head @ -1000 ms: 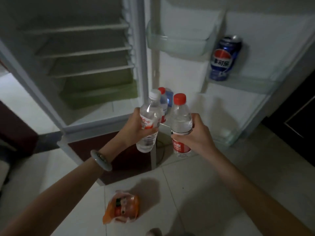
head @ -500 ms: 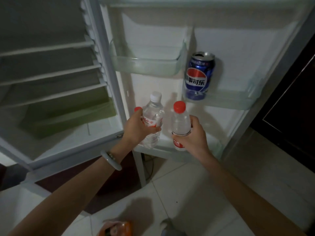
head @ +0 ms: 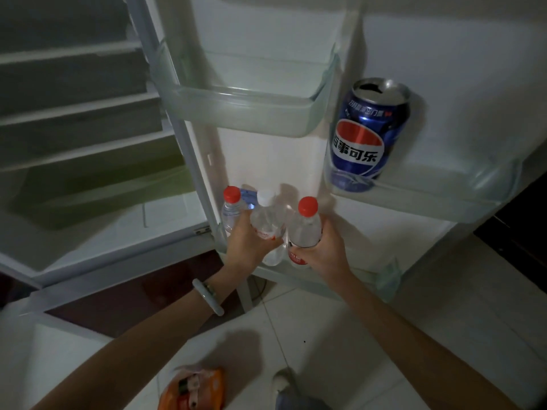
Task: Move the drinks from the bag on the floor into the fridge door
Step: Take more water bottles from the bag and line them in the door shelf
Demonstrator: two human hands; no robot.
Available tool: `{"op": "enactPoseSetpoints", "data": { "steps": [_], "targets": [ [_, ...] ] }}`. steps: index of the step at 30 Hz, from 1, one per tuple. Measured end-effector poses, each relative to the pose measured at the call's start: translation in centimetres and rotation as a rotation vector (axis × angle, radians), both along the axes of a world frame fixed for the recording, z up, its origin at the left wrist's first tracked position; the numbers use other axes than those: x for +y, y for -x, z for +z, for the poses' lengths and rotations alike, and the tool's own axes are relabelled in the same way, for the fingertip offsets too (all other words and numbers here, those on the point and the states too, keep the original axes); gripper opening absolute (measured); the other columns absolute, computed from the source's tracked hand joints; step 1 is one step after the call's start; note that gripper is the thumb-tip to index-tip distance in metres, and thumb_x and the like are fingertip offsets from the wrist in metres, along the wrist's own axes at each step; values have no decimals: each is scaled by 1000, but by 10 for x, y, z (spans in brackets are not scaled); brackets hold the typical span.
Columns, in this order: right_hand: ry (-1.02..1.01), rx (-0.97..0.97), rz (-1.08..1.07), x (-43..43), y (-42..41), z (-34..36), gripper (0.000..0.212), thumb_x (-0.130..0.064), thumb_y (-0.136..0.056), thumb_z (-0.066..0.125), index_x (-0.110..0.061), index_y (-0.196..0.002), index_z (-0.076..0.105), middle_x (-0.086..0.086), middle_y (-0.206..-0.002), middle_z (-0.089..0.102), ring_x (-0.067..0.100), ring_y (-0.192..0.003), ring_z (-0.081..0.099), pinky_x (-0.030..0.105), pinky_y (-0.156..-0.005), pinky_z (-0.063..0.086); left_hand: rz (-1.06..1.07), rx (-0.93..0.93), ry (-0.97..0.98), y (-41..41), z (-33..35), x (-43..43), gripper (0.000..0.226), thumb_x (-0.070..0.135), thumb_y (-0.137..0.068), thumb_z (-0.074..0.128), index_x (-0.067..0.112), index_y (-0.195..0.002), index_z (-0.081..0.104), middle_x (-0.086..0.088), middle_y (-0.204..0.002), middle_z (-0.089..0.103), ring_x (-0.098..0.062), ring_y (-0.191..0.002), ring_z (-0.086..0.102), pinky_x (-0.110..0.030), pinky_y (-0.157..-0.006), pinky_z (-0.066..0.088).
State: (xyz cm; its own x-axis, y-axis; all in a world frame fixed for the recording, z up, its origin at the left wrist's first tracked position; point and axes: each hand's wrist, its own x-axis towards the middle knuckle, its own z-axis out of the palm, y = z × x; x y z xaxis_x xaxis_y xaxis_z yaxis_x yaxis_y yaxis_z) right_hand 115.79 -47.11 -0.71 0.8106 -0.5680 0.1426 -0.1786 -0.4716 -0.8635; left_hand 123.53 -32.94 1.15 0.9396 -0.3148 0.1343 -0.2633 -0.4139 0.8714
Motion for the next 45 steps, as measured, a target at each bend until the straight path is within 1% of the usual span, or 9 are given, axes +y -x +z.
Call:
{"op": "enactPoseSetpoints", "data": {
  "steps": [4, 16, 23, 28, 34, 37, 39, 42, 45],
  "targets": [
    [40, 8, -5, -1, -4, -13, 77, -16, -51, 89, -7, -116, 49, 10, -109, 56, 24, -104, 54, 35, -89, 46, 37, 50, -3, -1, -20, -5, 65, 50, -57, 82, 16, -103, 52, 2, -95, 65, -15, -89, 64, -37, -75, 54],
    [53, 9, 7, -4, -14, -36, 87, -24, -48, 90, -7, -120, 44, 10, -114, 53, 23, -106, 54, 39, -92, 48, 72, 62, -41, 2, -39, -17, 72, 35, -55, 86, 17, -114, 47, 0, -109, 59, -14, -100, 58, -33, -84, 51],
    [102, -75, 7, 1, -4, -33, 96, -23, -56, 89, -5, -132, 34, 11, -123, 50, 25, -115, 51, 43, -95, 49, 26, -14, -58, 13, -36, -13, 73, 35, -76, 73, 9, -131, 34, -8, -128, 48, -19, -118, 46, -28, -95, 39],
    [255, -169, 2, 7, 15, -18, 98, -25, -64, 84, 0, -141, 29, 17, -139, 44, 22, -128, 41, 30, -104, 36, -28, -61, -129, 24, -41, 10, 77, 33, -78, 71, 9, -138, 27, -10, -137, 42, -23, -128, 40, -43, -104, 39],
    [437, -193, 64, 37, 53, -1, 70, -25, -75, 71, 0, -133, 39, 22, -125, 51, 25, -116, 45, 20, -100, 34, -83, -343, -426, 46, -36, 60, 78, 41, -80, 65, 4, -140, 31, -15, -143, 39, -28, -132, 36, -40, -109, 30],
    [524, -120, 187, 64, 63, 0, 78, -19, -69, 77, -3, -133, 36, 21, -127, 50, 27, -119, 45, 36, -102, 40, -45, -465, -593, 60, -30, 89, 77, 54, -82, 45, 1, -138, 36, -18, -140, 43, -32, -130, 40, -44, -108, 31],
    [617, -45, 288, 85, 66, -4, 84, -23, -68, 79, -4, -137, 34, 21, -136, 46, 31, -127, 41, 42, -106, 38, -1, -535, -683, 71, -30, 111, 78, 52, -80, 51, 0, -135, 40, -20, -138, 46, -33, -129, 43, -48, -108, 32],
    [711, 55, 442, 118, 69, -15, 86, -30, -70, 77, -4, -140, 34, 20, -144, 39, 32, -134, 35, 37, -109, 27, 57, -550, -794, 89, -36, 146, 83, 52, -74, 63, -1, -135, 41, -19, -139, 45, -33, -130, 41, -50, -108, 32],
    [739, 94, 581, 155, 72, -25, 88, -33, -71, 78, -7, -142, 32, 19, -145, 38, 33, -133, 38, 35, -108, 26, 121, -498, -854, 111, -46, 185, 81, 57, -77, 50, 0, -135, 42, -18, -140, 45, -32, -130, 41, -49, -108, 30]
  ]
}}
